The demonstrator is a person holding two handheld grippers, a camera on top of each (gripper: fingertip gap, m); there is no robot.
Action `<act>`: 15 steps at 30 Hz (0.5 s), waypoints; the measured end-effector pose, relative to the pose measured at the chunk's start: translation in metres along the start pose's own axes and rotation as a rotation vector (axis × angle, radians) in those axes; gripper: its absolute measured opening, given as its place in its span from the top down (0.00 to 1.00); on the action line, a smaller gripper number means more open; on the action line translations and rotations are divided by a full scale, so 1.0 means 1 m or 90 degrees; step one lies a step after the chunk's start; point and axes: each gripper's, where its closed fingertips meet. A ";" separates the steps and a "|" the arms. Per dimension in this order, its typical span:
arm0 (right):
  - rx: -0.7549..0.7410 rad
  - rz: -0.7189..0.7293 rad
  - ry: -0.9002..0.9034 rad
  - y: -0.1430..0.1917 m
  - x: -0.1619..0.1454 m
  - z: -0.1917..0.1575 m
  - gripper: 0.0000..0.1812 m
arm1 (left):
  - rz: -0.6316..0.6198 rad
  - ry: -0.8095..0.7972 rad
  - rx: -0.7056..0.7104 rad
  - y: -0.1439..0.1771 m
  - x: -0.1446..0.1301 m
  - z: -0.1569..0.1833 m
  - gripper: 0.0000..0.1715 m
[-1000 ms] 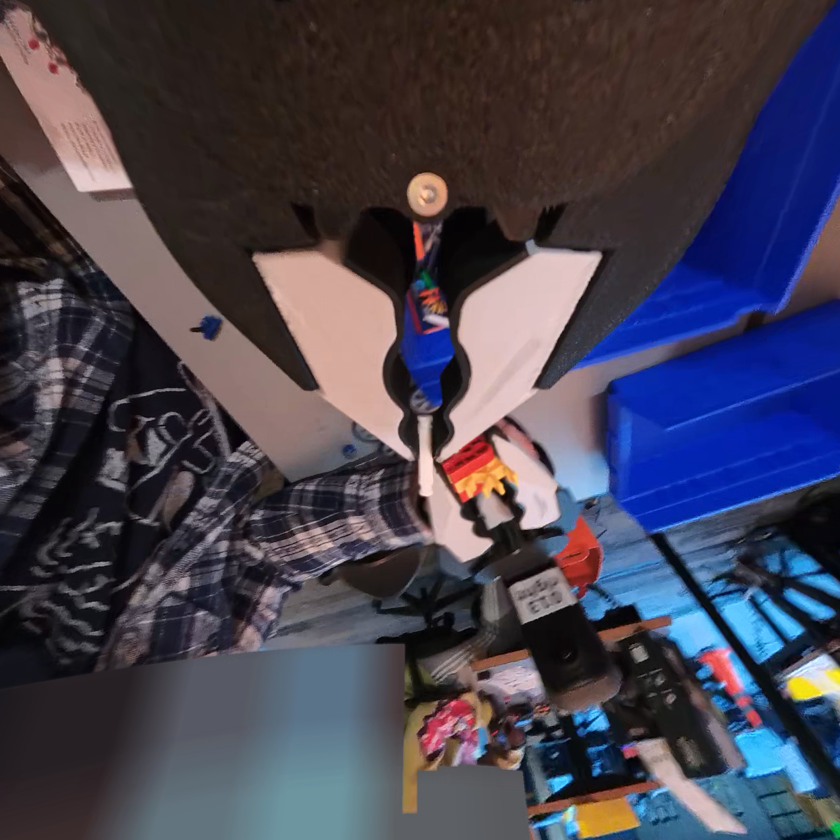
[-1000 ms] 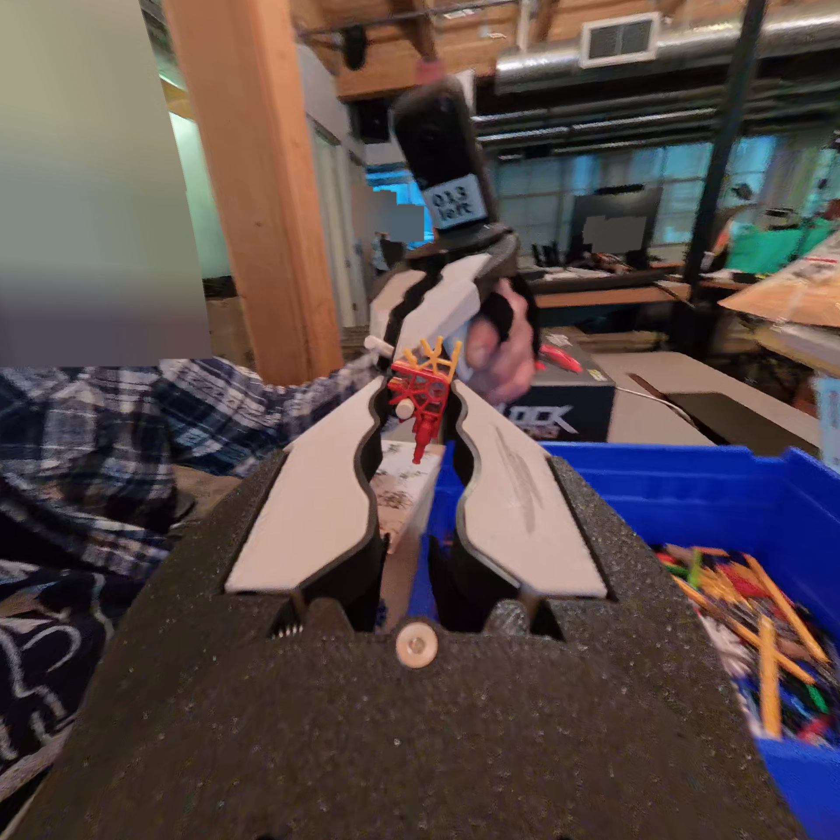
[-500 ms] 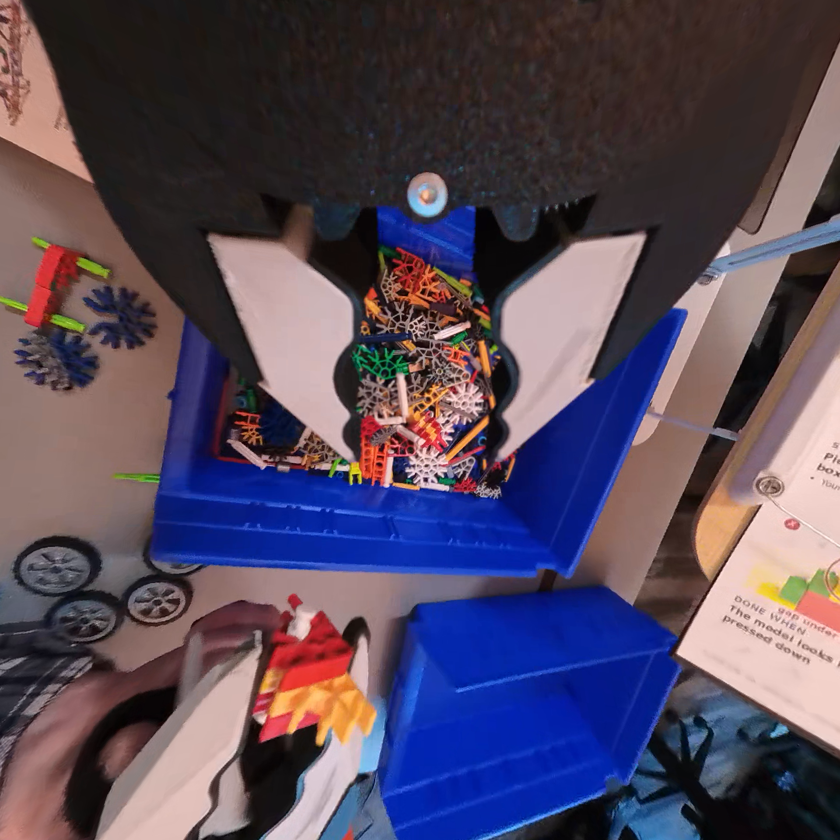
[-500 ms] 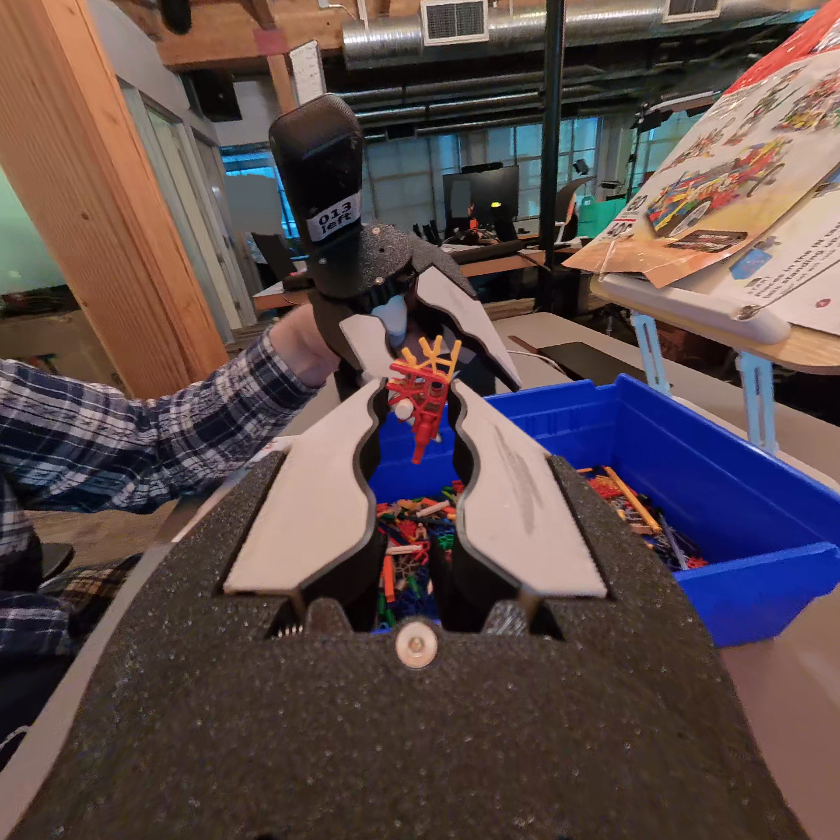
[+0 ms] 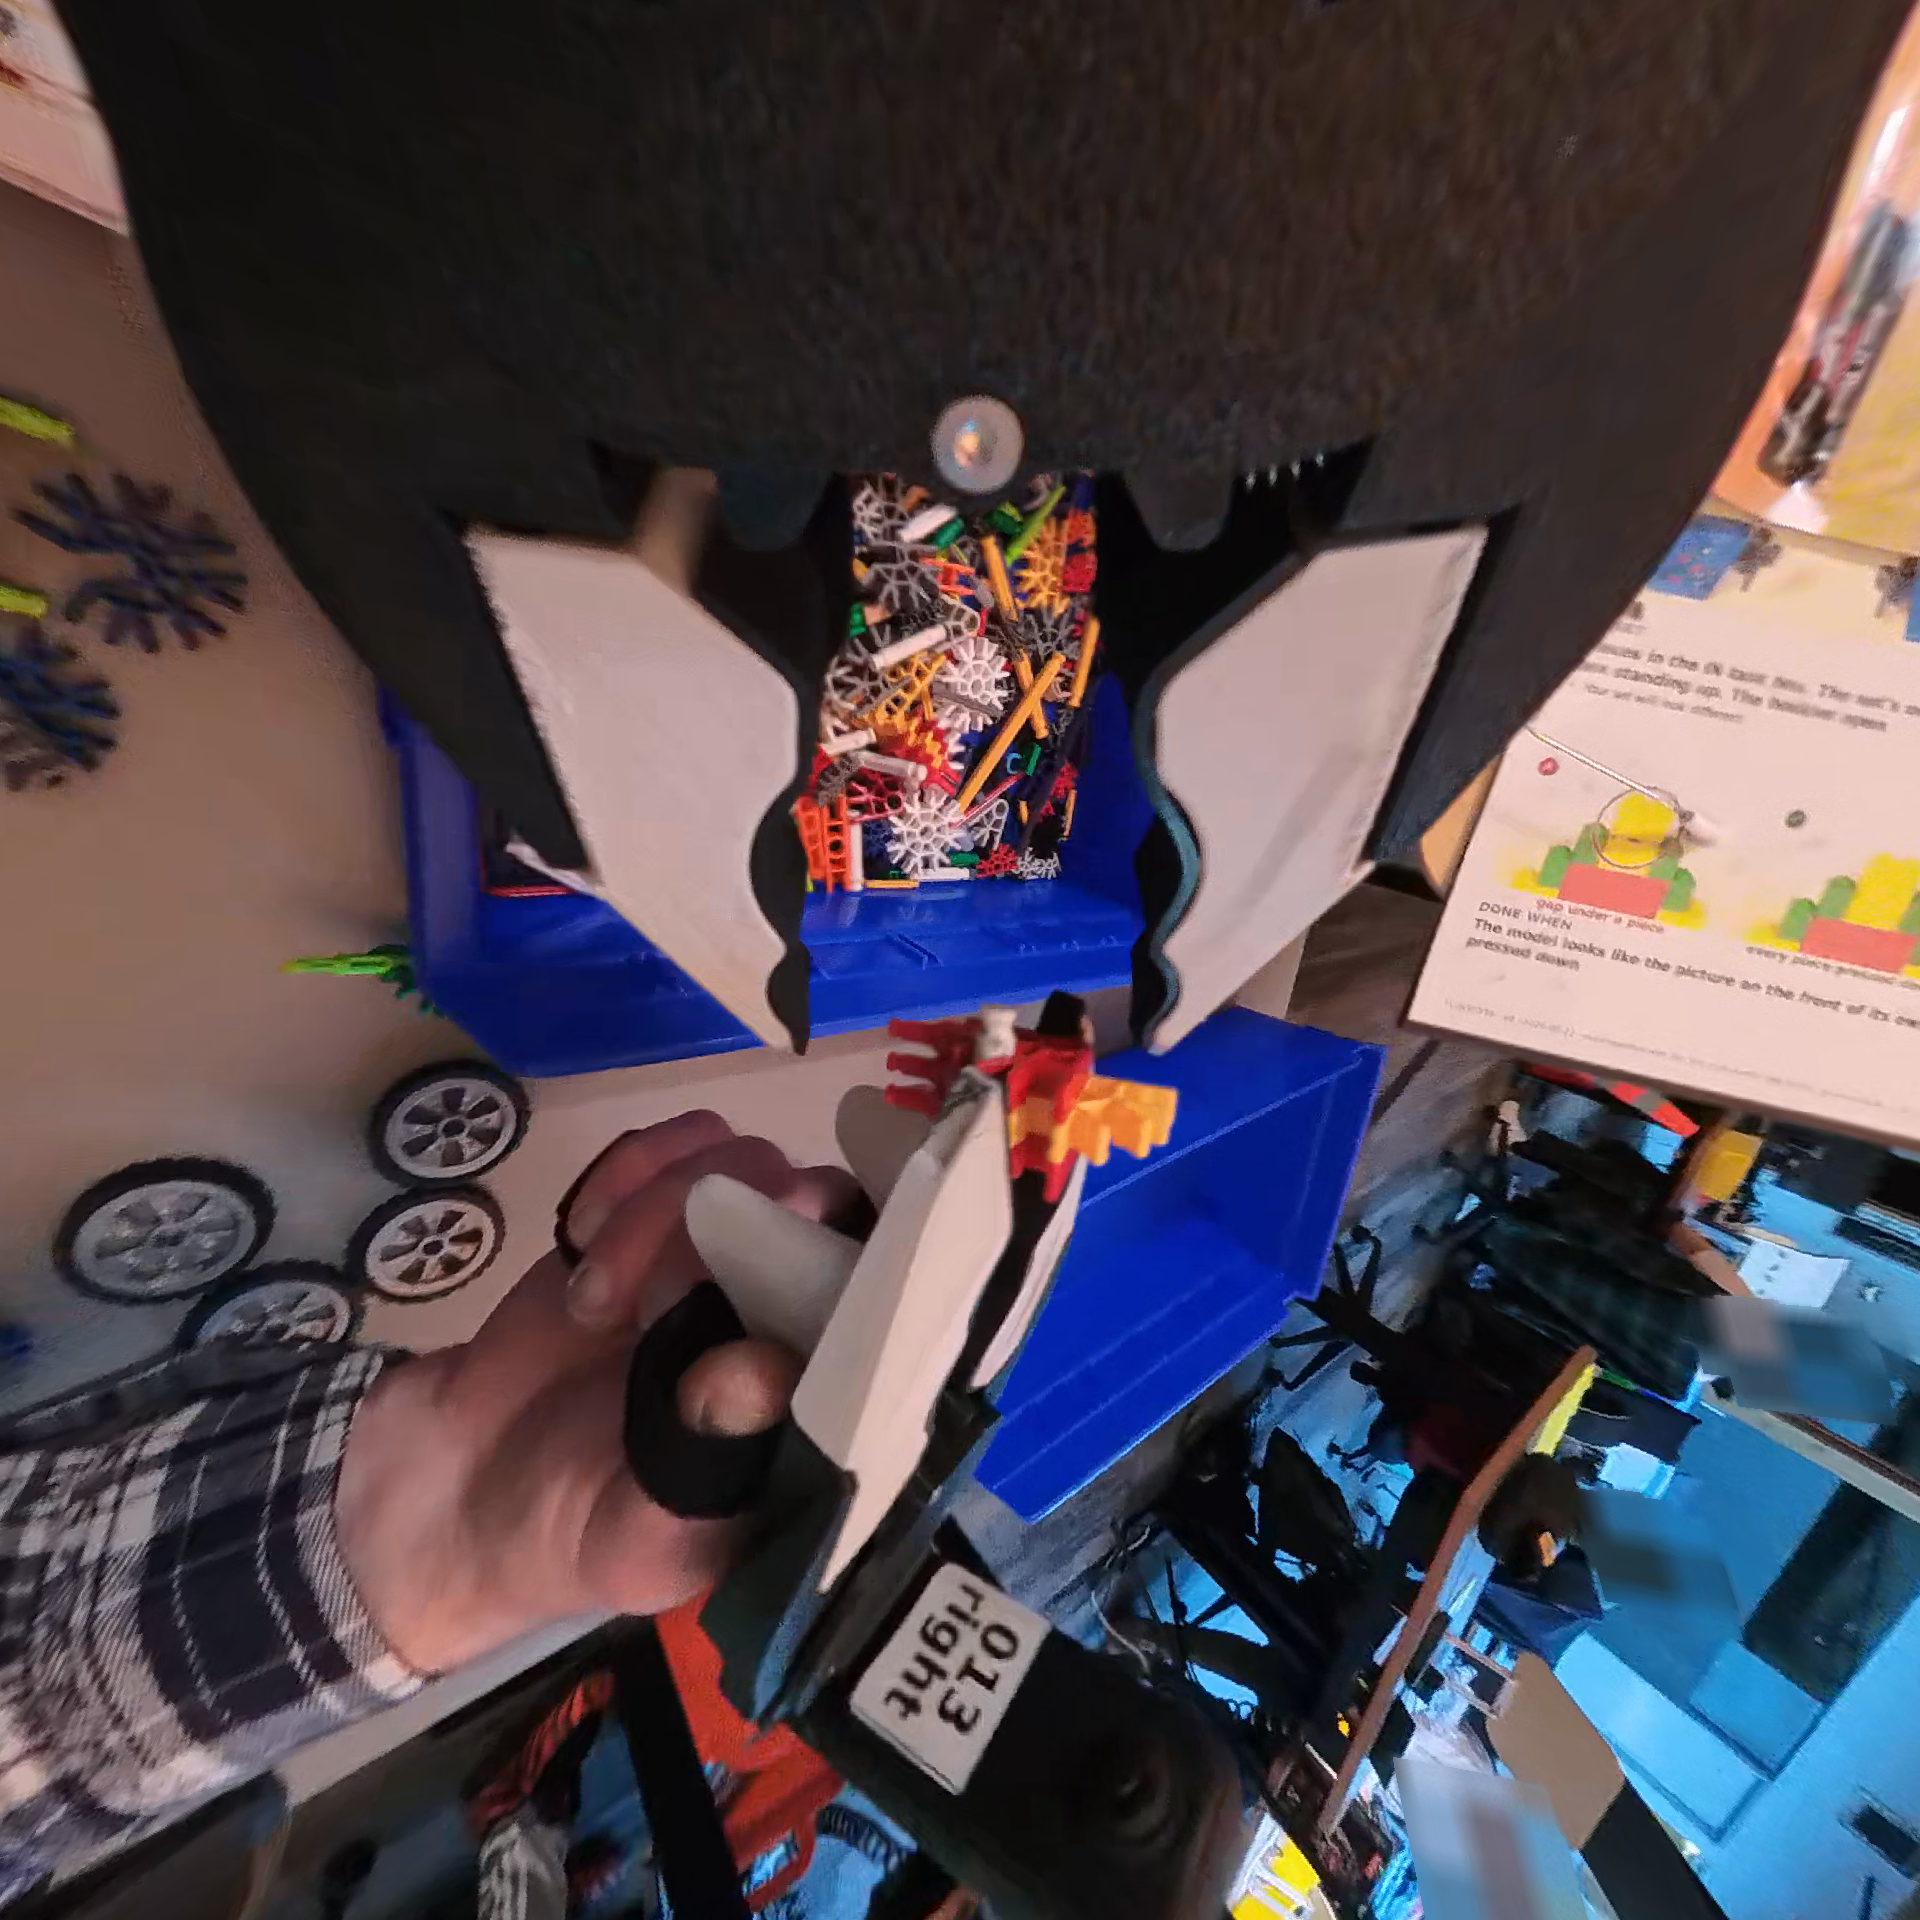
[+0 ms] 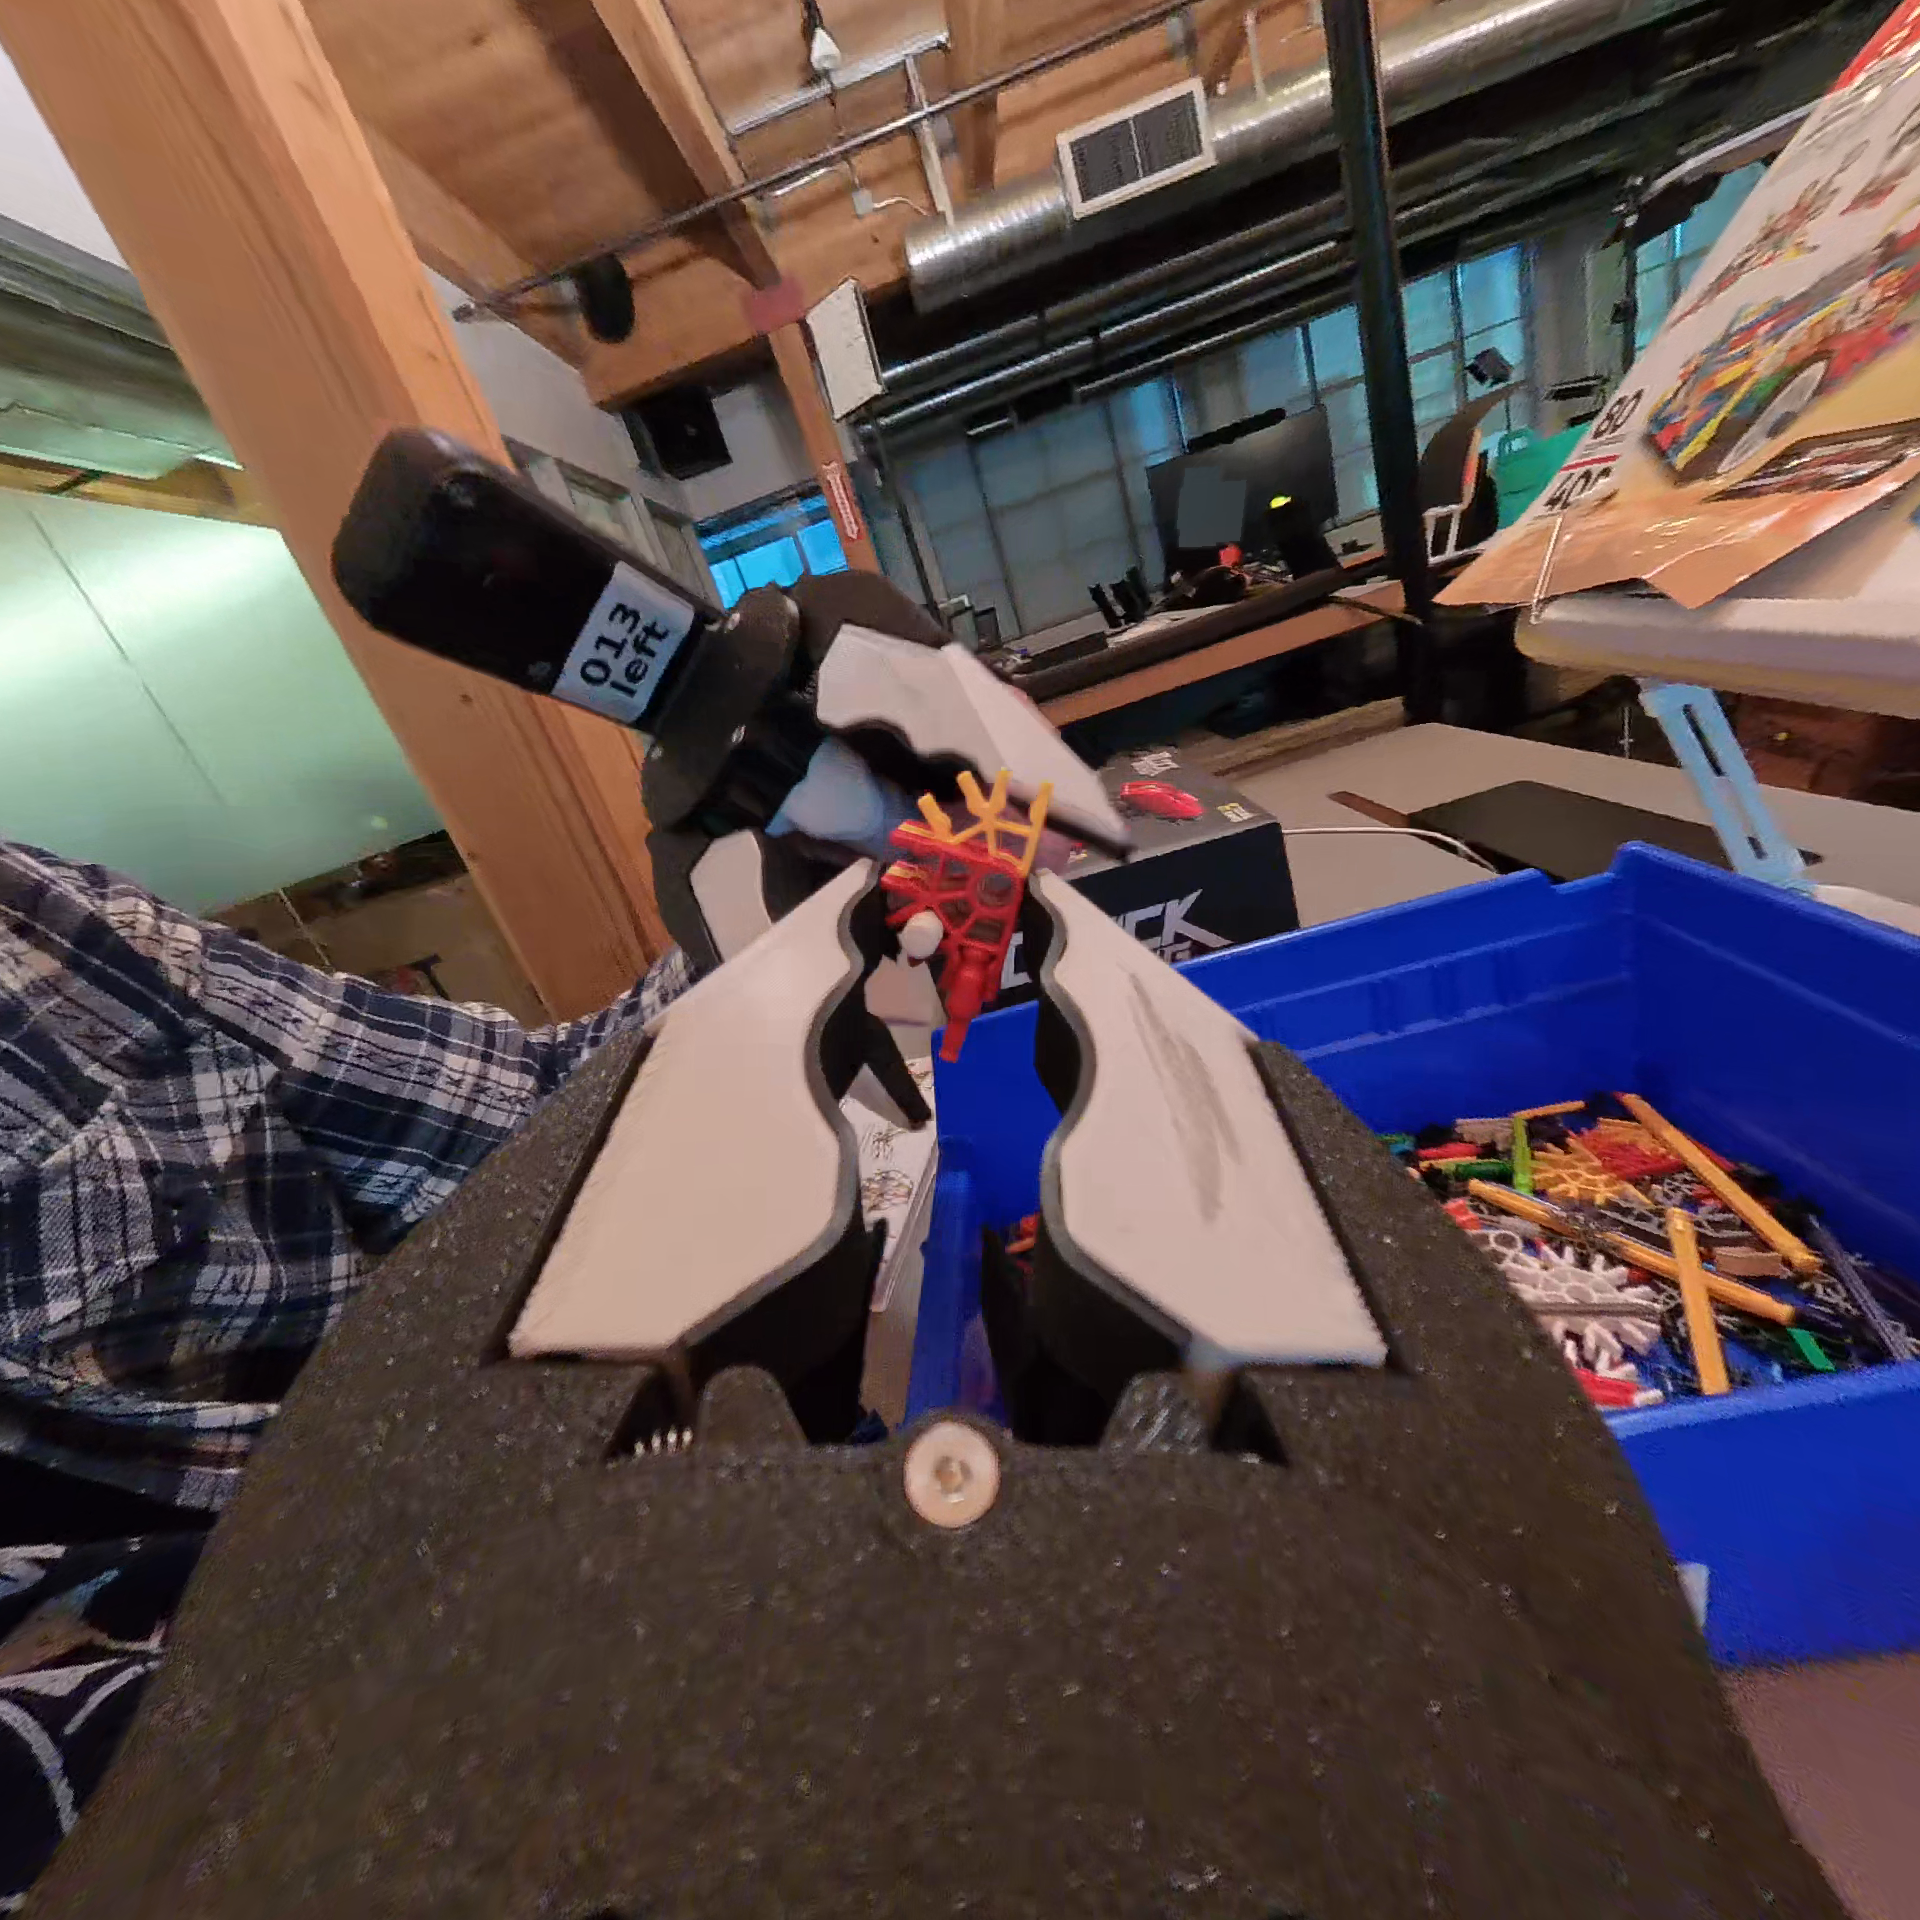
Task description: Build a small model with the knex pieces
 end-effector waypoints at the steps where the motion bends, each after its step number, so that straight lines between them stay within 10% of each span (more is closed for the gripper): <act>1: -0.003 -0.004 -0.001 -0.001 -0.001 0.001 0.86 | 0.001 -0.016 0.010 -0.003 0.001 0.001 0.70; 15: -0.025 0.009 -0.029 0.000 0.002 0.008 0.84 | 0.041 0.002 0.105 -0.004 0.007 -0.025 0.83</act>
Point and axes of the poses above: each gripper's, where its closed fingertips meet, y back along the fingers, x out of its top, z = x × y across the jaws, and after that the axes turned 2 degrees about x, right-handed
